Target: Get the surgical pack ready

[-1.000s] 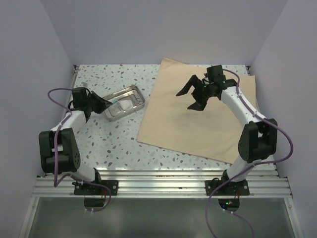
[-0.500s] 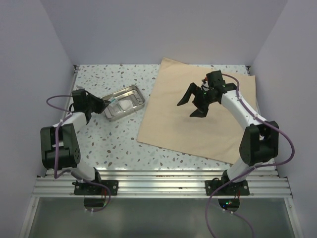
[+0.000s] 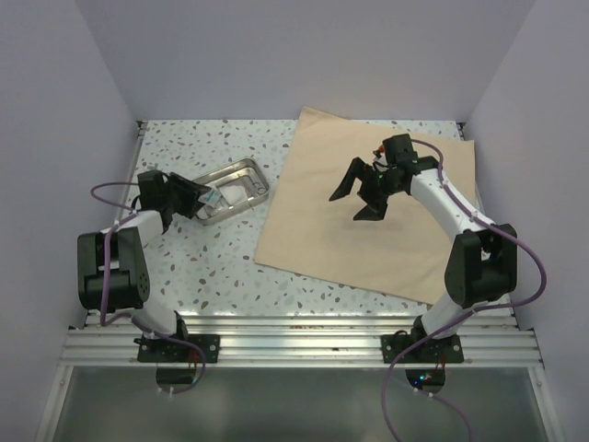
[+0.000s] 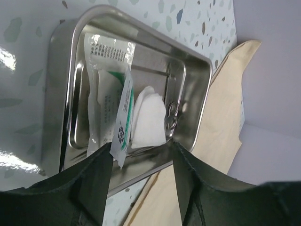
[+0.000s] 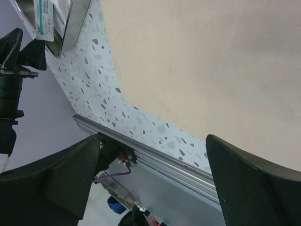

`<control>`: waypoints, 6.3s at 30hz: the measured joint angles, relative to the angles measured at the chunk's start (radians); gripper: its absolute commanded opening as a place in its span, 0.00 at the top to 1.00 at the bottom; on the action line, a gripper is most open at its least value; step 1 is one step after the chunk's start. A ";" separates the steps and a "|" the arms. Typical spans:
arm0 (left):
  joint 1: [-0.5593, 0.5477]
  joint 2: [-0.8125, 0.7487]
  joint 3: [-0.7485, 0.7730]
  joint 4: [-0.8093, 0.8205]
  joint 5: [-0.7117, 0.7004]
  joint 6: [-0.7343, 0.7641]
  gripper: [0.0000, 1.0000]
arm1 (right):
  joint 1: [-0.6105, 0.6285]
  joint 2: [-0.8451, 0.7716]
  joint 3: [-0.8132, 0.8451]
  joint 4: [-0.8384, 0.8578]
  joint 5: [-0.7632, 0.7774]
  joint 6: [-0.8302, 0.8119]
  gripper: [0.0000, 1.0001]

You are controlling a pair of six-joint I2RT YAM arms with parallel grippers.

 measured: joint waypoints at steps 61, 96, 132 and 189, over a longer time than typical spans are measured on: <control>0.022 0.082 0.399 -0.740 -0.249 0.623 0.37 | -0.021 -0.003 -0.071 -0.086 0.101 -0.172 0.01; -0.042 0.005 0.402 -0.776 -0.071 0.586 1.00 | -0.138 -0.057 -0.028 -0.187 0.188 -0.272 0.01; -0.793 0.569 0.821 -0.664 -0.040 0.117 0.64 | -0.402 0.052 0.060 -0.173 0.259 -0.187 0.01; -0.289 0.396 0.450 -0.785 0.156 0.408 1.00 | -0.048 0.187 -0.260 0.180 0.162 -0.072 0.94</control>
